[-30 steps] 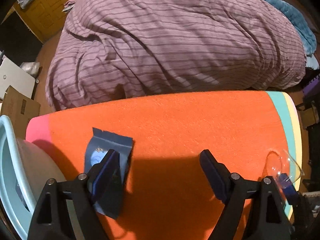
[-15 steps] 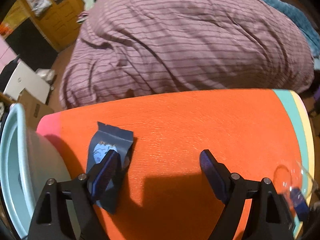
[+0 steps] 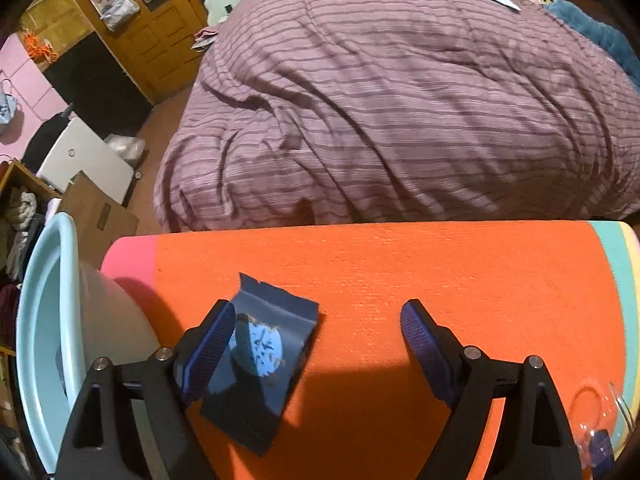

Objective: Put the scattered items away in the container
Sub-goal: 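Nudge the small sachet between the left gripper fingers while the right tool holds the cup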

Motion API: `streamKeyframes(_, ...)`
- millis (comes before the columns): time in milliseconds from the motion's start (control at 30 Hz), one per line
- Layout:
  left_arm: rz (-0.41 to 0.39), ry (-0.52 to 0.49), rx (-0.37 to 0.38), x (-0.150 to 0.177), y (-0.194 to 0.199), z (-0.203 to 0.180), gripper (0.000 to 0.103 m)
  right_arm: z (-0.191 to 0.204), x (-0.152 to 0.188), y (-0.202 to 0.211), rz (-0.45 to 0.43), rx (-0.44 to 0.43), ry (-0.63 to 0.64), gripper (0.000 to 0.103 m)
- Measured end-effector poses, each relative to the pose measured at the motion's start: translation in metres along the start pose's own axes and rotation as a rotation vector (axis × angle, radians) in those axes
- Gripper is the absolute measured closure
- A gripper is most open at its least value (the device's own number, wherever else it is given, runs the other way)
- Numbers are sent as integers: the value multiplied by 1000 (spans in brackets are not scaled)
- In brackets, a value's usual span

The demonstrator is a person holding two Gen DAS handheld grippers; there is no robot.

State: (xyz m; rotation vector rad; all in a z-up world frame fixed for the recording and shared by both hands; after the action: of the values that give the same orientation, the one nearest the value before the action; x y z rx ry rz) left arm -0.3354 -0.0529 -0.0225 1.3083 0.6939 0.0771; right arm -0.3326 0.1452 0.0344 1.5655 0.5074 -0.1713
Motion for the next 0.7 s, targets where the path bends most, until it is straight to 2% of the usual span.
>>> streamKeyframes(67,-11,1,-39,-1,-2,2,14,2,1,0,1,-7,1,62)
streamKeyframes(333,-64,36,-69,-3,1,4,13,2,5,-1,6,-15,4,62)
streamKeyframes(500,-44,138,34,-3,-1,13,13,1,6,-1,6,-21,-3,62)
streamKeyframes(700,-38,115,68,4,5,1,12,5,5,1,1,-28,2,62)
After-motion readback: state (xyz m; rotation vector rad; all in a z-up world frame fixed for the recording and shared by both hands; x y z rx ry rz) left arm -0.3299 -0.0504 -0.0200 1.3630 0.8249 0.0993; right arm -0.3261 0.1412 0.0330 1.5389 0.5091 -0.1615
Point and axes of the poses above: each gripper's, at about its wrist camera, not at the fingertips, and y roughly against the way its jaws point, z to its left, x to its underside, the point moved 6 cm from there along -y, roughly the way its jaws point, and after that the axes turned 11 degrees about x, right-handed, at the moved point
